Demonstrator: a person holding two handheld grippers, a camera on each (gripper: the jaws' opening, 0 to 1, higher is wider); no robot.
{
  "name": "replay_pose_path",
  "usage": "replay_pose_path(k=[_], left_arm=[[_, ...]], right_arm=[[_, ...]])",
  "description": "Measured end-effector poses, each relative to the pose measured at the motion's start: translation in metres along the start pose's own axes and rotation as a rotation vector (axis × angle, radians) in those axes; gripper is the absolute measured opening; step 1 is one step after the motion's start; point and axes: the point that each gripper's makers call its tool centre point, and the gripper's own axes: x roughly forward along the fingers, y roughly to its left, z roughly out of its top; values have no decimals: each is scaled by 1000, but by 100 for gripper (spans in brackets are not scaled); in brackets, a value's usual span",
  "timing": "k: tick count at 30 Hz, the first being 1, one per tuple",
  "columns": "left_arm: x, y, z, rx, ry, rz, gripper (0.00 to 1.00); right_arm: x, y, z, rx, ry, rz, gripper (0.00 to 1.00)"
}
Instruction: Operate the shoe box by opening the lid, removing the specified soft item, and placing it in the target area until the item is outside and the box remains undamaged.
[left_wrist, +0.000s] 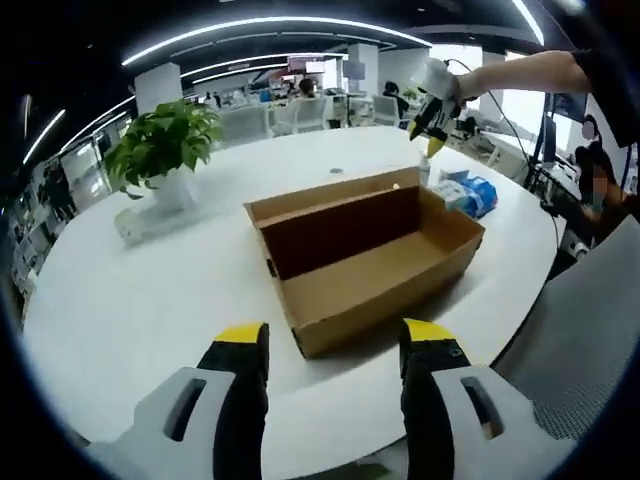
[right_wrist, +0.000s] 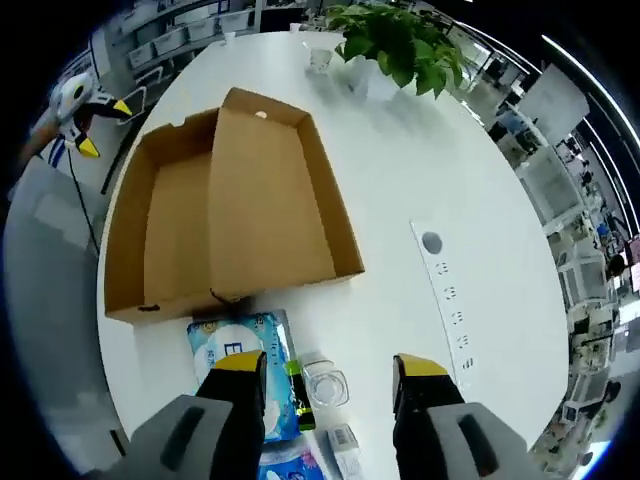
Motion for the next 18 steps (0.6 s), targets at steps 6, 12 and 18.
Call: replay_pose_path(k=[6, 12, 18], left_arm=[[8, 12, 0, -53, 10, 50, 39], [16, 24, 4, -135, 3, 87, 29], [25, 27, 5, -172, 23, 105, 24]], right_arm=[[2, -3, 14, 128, -70, -24, 45], [2, -17, 30, 238, -144, -85, 40], [6, -25, 40, 315, -189, -117, 36]])
